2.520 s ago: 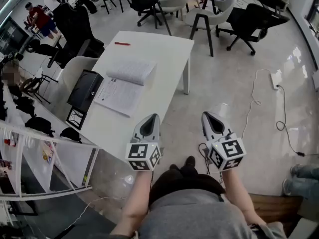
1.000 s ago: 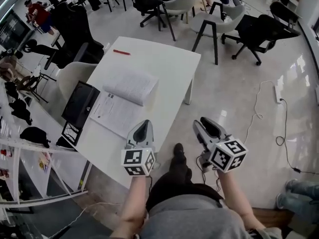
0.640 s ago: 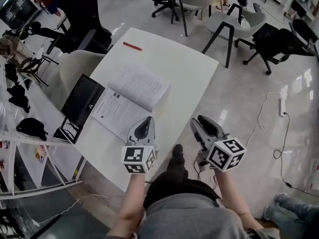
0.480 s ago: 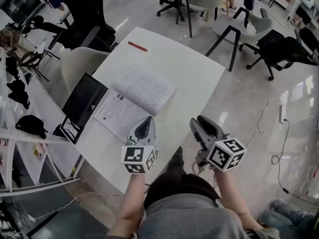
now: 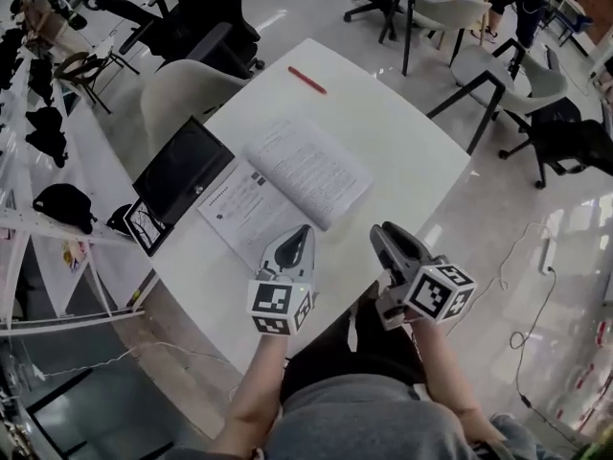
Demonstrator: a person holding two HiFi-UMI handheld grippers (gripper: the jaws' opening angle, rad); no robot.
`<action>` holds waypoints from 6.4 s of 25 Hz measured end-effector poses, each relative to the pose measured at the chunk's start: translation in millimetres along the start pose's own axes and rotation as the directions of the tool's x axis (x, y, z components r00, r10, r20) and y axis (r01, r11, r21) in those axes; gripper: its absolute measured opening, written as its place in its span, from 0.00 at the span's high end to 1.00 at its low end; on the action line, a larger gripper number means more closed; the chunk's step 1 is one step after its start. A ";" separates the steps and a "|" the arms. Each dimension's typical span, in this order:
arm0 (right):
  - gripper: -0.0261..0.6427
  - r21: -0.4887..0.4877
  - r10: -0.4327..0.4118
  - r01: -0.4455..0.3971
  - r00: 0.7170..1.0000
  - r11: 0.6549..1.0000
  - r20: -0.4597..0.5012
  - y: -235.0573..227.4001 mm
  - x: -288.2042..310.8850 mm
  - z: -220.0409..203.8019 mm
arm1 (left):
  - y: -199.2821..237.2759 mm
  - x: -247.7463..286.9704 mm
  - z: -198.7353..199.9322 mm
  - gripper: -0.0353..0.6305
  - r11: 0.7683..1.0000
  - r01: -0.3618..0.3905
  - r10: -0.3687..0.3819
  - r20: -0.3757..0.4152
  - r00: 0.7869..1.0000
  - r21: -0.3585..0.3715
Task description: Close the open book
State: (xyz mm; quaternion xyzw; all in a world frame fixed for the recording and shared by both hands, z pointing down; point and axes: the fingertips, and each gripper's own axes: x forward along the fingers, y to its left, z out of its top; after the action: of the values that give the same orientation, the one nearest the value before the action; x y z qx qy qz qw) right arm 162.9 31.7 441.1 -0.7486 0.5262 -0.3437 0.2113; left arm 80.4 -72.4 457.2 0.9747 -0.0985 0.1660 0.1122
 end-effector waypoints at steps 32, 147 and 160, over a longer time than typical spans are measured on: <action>0.61 0.324 0.202 -0.069 0.895 0.944 -0.398 -31.0 87.2 -44.8 | 37.3 -33.8 -26.6 0.94 0.881 -0.447 0.445 -0.049 0.894 -0.155; 0.88 -0.649 -0.040 -0.640 0.698 0.412 -0.715 64.3 105.8 -156.9 | 73.2 -110.1 -101.8 0.94 0.644 -0.657 0.631 -0.215 0.746 -0.392; 0.78 -0.614 -0.035 -0.679 0.659 0.403 -0.751 63.6 105.2 -167.0 | 74.4 -115.5 -109.3 0.94 0.627 -0.663 0.634 -0.227 0.739 -0.409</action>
State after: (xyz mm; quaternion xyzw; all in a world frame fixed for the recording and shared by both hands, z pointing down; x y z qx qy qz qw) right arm 21.1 -81.5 541.3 -0.4411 0.8059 -0.2161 -0.3304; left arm -76.6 -98.2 531.6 0.8113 -0.4757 0.1965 0.2774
